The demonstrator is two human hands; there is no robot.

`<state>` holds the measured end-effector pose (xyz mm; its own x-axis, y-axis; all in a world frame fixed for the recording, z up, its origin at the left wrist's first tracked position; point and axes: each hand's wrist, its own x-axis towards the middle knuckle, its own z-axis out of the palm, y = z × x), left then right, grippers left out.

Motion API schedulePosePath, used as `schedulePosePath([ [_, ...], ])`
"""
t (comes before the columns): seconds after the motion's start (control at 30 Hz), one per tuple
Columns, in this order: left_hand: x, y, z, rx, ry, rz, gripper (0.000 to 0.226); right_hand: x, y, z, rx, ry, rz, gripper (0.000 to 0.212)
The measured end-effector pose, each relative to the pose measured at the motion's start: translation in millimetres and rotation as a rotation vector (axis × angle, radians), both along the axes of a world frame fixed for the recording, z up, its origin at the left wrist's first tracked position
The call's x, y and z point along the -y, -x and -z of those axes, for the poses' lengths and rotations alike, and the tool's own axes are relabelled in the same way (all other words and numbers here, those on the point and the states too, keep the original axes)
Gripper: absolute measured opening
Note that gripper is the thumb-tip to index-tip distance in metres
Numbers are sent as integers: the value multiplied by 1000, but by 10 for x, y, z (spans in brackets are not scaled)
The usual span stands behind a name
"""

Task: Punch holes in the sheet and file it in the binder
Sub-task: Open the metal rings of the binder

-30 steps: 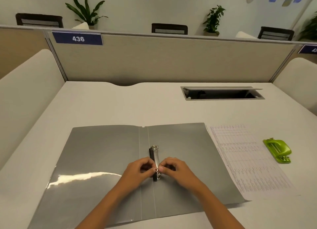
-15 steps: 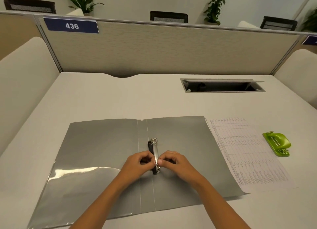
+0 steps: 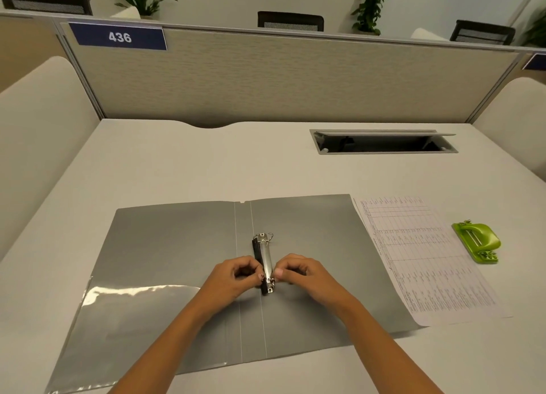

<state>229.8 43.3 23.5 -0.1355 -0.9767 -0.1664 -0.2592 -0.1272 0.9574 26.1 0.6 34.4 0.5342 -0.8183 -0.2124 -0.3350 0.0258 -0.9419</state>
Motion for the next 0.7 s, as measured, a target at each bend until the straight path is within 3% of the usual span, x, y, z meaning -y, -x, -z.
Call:
schedulePosePath([
  [0.33,-115,94,-46,-28,42,-133,8,-41,41,-13,63,36,148,17],
  [0.6,-277,526,-128,318,300,-412,13,-211,427,-146,103,75,380,7],
  [0.7,-230,817,-203,383,376,-398,30,-247,733,-216,31,153,454,7],
])
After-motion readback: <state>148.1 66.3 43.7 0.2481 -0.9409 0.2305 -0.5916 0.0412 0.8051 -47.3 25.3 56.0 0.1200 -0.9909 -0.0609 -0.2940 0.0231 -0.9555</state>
